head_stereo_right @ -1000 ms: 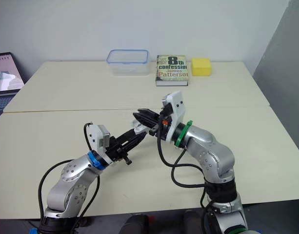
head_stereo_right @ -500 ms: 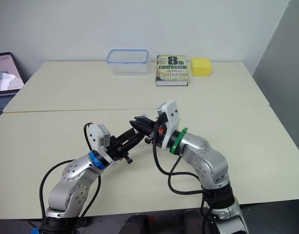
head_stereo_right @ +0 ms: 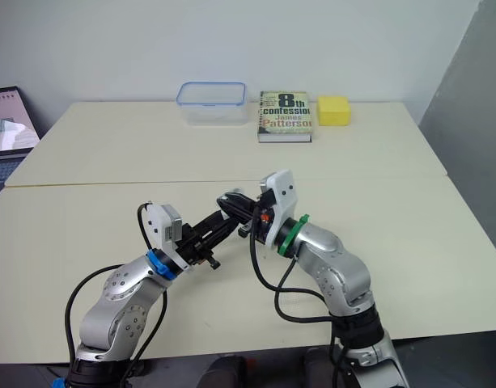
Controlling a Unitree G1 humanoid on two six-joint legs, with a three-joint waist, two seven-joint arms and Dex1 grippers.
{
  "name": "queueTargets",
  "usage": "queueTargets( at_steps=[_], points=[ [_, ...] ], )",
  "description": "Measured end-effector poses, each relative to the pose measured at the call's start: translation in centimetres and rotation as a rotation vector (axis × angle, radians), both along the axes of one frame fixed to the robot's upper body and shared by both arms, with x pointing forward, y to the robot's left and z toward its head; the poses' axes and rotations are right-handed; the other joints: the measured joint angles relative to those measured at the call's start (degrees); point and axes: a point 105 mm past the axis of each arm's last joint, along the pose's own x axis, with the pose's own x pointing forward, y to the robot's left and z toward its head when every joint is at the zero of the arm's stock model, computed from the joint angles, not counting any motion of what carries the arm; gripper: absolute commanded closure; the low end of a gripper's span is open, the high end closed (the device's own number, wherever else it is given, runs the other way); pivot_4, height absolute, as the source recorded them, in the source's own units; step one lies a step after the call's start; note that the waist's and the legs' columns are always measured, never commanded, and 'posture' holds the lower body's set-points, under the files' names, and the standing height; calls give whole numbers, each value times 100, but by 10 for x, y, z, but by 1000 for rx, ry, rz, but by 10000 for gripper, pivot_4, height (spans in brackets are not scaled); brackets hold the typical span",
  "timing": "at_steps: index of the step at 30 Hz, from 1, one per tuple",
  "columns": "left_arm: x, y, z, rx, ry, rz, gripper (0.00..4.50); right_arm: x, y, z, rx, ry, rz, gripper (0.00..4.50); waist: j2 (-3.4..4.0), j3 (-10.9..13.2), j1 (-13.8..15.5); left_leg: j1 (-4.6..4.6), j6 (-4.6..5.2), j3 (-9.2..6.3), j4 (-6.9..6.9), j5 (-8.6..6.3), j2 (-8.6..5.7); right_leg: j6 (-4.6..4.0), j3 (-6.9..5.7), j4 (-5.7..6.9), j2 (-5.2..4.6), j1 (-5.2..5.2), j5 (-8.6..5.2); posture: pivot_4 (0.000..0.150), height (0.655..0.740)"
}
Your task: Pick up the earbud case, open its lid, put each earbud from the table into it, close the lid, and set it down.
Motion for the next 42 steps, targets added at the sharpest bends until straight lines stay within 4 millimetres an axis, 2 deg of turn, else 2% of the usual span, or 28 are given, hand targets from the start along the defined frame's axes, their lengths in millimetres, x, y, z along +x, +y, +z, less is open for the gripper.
queueTargets(
  at_steps=[10,19,24,29,31,37,41,42],
  points=[
    [0,-1,-3,3,18,-1,37155,-3,0,-6,-13,12,10,41164,0,0,0,0,0,-1,0,0,0,0,-1,0,0,0,0,1500,7302],
    [1,0,-5,8,25,6,37155,-9,-2,-4,-48,-7,22,9955,0,0,2,-1,0,-1,0,0,0,0,-1,0,1,0,0,1500,7302],
    [0,-1,-3,4,8,3,37155,-16,-15,-4,-96,-2,44,9890,0,0,4,-2,0,-1,1,0,-1,0,-1,-1,0,0,0,1500,7302],
    [0,-1,-2,1,0,2,37155,-21,-56,4,-196,-34,37,9890,0,0,12,-3,0,1,1,0,-3,1,-2,-4,0,0,0,1500,7302],
    [0,-1,-2,2,0,3,37155,-28,-79,7,-286,-60,43,9890,-1,0,20,-4,1,2,1,0,-4,2,-4,-9,0,1,-1,1500,7302],
    [-1,1,-2,8,-5,-1,37155,-47,-144,-10,-594,-31,43,9890,-1,0,25,-2,1,8,0,-1,-4,2,-5,-9,1,1,-1,1500,7302],
    [-1,2,0,13,-24,0,37155,-54,-184,-19,-817,-37,24,433,-1,0,17,3,1,21,2,-1,-4,5,-3,-8,2,1,1,1500,7302],
    [-1,3,0,18,-27,2,37155,-56,-192,-22,-861,-34,22,0,-1,0,17,3,1,22,3,-1,-4,7,-2,-8,2,1,2,1500,7302]
  ],
)
